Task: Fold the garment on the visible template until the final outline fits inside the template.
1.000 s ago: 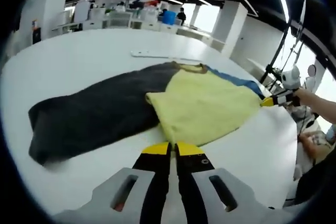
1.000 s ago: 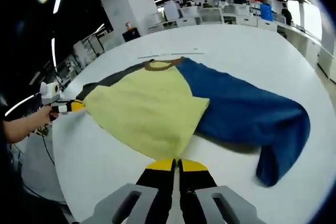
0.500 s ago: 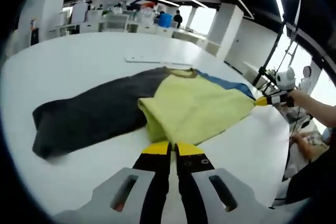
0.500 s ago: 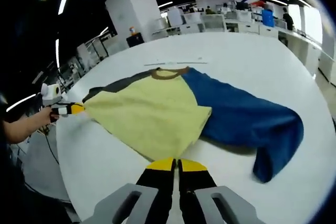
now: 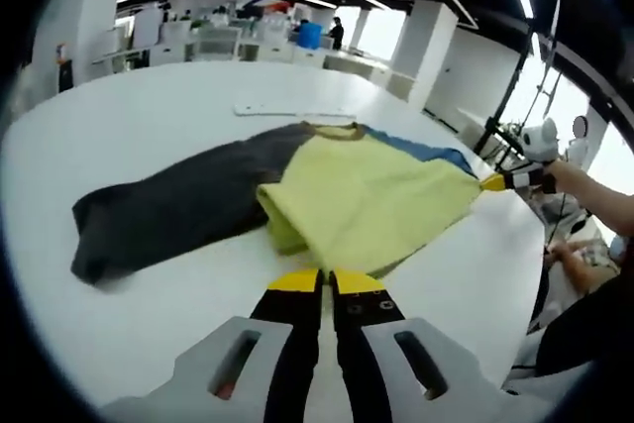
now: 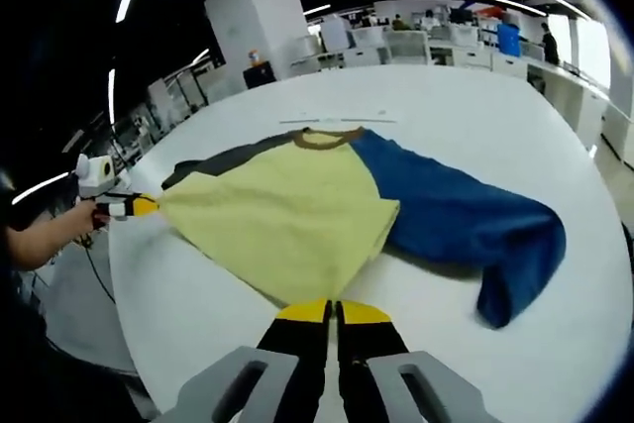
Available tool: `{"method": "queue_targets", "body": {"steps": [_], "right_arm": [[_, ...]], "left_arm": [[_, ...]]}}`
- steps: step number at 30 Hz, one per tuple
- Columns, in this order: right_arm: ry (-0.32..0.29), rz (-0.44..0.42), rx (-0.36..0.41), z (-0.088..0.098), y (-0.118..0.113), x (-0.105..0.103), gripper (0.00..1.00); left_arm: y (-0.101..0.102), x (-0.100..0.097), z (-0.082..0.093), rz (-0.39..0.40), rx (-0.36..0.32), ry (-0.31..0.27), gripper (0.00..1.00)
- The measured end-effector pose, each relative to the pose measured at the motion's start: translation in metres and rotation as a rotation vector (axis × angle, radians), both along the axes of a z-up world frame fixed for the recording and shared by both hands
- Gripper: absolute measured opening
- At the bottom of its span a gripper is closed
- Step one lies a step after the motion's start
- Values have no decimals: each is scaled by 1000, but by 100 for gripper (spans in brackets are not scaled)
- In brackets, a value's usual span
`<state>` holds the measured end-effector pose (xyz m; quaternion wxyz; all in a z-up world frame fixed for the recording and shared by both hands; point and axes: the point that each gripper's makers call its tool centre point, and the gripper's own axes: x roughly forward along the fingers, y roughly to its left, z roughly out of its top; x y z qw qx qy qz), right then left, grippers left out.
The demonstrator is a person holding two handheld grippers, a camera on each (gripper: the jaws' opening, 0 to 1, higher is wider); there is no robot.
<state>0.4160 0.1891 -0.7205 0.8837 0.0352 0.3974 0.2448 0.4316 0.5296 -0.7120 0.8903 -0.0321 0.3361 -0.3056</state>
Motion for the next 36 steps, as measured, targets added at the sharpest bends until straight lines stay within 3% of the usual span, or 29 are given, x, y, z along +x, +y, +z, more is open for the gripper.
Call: {"method": "queue_targets", "body": {"steps": [19,25,36], "right_arm": [[46,39,12,3,6,-52,0],[49,31,11,4,6,-67,0],[62,0,47,2,7,-97,0]], "left_arm": [[9,-52,0,8,-3,72,1],[12,-69,-2,11,12,99,1],[14,-96,-5,29,-26,147,1]]}}
